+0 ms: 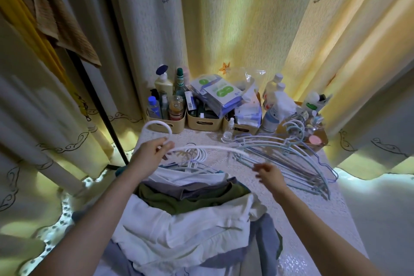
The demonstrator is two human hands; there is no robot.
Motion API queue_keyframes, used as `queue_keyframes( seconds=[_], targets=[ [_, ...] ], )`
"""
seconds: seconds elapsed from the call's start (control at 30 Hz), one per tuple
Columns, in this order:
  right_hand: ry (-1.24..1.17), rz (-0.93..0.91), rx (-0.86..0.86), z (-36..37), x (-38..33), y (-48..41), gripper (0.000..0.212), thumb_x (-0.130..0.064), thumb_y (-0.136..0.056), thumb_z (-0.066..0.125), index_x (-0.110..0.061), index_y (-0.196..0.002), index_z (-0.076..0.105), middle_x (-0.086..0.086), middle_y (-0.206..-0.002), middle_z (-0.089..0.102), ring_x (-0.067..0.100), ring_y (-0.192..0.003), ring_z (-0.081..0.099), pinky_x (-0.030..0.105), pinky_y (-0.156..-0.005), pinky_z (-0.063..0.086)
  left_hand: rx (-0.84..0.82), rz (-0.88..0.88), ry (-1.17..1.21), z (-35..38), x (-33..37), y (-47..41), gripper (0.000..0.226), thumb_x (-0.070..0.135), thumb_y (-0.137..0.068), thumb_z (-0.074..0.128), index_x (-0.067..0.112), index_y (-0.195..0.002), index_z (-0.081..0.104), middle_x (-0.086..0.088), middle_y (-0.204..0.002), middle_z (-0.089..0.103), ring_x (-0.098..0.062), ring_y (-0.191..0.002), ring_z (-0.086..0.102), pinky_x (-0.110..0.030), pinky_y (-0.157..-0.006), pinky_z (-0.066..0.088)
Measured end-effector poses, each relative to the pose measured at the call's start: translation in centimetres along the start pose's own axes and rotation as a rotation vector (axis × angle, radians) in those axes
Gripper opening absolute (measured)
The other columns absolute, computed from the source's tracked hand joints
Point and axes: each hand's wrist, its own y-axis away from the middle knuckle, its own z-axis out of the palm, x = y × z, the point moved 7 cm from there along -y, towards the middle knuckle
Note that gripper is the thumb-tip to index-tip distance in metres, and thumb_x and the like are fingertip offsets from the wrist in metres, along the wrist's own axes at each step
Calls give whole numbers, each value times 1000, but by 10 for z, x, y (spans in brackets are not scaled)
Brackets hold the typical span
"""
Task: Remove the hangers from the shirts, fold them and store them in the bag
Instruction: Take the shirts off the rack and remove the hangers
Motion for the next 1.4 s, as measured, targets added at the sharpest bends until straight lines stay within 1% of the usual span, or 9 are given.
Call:
queue_keyframes(
  seconds=[0.07,0.17,0.27,0.33,0.47,0.77,0.9,1.2,1.4],
  targets=[
    [127,-276,83,-9,-47,10,27,-4,-96,43,-10,-112,63,4,-116,63,20,-102,59,29,-82,46,-103,30,-88,27,13,2,22,44,-94,49,31,-81,62,6,-79,64,-16,-74,63,-41,-71,52],
    [323,-596,-293,41,-96,48,25,-10,-94,51,-15,-116,61,-2,-113,65,14,-102,61,28,-92,49,-141,106,-158,67,40,2,30,48,-90,52,25,-75,62,8,-80,52,-14,-74,56,-33,-66,43],
    [490,-734,-320,70,-99,58,19,-19,-95,54,-15,-112,59,3,-99,67,18,-86,64,21,-74,48,-168,113,-87,92,58,-7,36,45,-85,63,12,-70,64,2,-76,53,-16,-71,54,-32,-64,39],
    [405,-711,-240,54,-97,43,20,-18,-96,53,-14,-112,63,-3,-90,64,10,-75,60,12,-64,42,-188,54,70,93,53,-14,22,41,-83,67,19,-84,66,2,-82,61,-15,-79,59,-32,-71,45],
    [351,-434,-134,-19,-63,-22,27,-11,-97,51,-8,-120,64,7,-110,65,20,-91,58,28,-80,42,-122,-29,-33,69,11,-19,41,40,-86,64,19,-120,54,1,-112,58,-16,-102,56,-36,-89,49],
    [407,-105,7,-95,14,-92,28,-9,-97,49,-2,-121,62,18,-95,64,29,-86,58,28,-67,40,-148,-79,-611,63,-76,11,50,36,-87,63,21,-133,47,-2,-139,47,-21,-128,42,-32,-106,32],
    [449,-75,143,-90,18,-99,25,-12,-93,57,0,-113,67,22,-118,63,37,-111,55,36,-89,43,-61,-129,-679,49,-82,9,64,40,-87,62,23,-142,36,-2,-151,31,-23,-139,26,-39,-114,22],
    [407,-101,430,-80,24,-94,22,-11,-90,62,1,-107,67,21,-106,65,39,-101,57,42,-81,49,37,-228,-268,34,-90,12,30,16,-83,70,10,-111,61,-11,-106,62,-30,-106,58,-32,-86,46],
    [221,-64,519,-78,29,-87,8,2,-87,56,-1,-93,53,23,-99,58,39,-89,54,41,-71,43,-221,-164,-196,46,-75,16,11,39,-80,72,30,-85,69,0,-86,65,-19,-88,61,-34,-78,49]
  ],
)
